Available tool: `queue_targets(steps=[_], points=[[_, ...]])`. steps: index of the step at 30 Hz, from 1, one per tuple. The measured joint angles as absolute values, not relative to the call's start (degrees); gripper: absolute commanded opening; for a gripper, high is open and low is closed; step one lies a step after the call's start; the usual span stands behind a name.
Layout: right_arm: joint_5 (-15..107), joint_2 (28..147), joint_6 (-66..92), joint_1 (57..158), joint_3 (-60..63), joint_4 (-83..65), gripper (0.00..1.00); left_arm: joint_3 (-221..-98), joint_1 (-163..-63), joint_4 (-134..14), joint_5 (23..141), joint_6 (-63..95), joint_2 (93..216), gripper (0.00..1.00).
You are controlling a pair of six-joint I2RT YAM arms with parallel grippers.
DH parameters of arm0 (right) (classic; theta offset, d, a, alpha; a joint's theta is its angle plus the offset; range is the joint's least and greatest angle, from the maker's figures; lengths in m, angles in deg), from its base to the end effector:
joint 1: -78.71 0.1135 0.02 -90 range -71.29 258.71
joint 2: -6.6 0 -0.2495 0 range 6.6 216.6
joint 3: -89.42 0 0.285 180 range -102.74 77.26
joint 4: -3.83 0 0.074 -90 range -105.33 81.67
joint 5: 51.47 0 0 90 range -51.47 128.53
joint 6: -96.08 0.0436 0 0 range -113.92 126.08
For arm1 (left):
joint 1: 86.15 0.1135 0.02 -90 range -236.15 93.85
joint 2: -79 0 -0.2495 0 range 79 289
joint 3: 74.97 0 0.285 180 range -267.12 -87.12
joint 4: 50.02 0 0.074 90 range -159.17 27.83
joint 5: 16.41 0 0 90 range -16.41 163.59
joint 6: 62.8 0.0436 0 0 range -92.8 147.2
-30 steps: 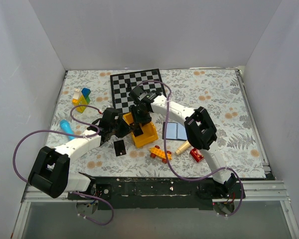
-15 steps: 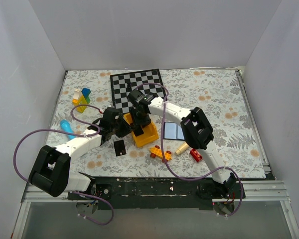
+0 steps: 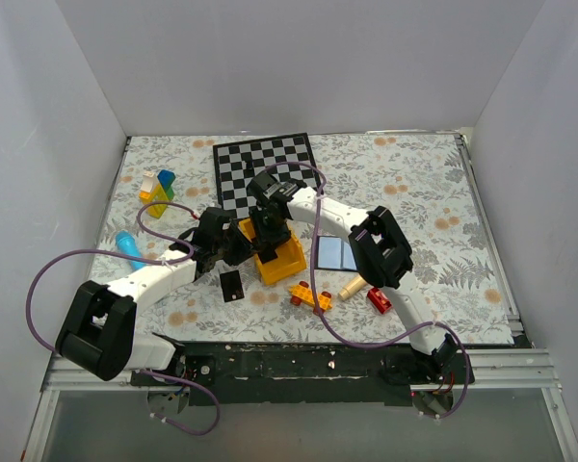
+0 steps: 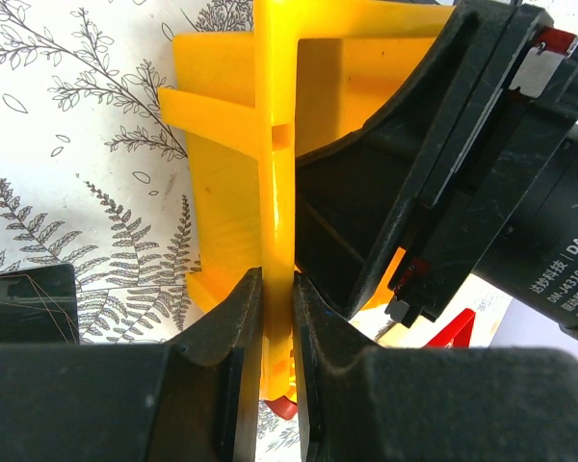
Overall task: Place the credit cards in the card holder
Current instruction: Pick up the credit card from the storage box.
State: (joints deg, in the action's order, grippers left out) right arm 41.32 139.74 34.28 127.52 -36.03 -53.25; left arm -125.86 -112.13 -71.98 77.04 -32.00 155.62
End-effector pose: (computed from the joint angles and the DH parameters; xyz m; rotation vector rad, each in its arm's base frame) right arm 0.3429 0.3951 0.1511 -0.5147 2.7455 0.4424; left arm 0.2668 -0.1329 0.1456 -0.6984 2.4449 -0.7222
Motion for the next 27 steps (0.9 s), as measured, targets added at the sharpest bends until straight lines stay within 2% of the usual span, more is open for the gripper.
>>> queue_targets(steps=[27], points=[[43.31, 138.08, 34.33, 126.93, -34.57, -51.31, 0.51, -126.28, -112.08, -71.72, 77.54, -31.96, 156.3, 0.0]])
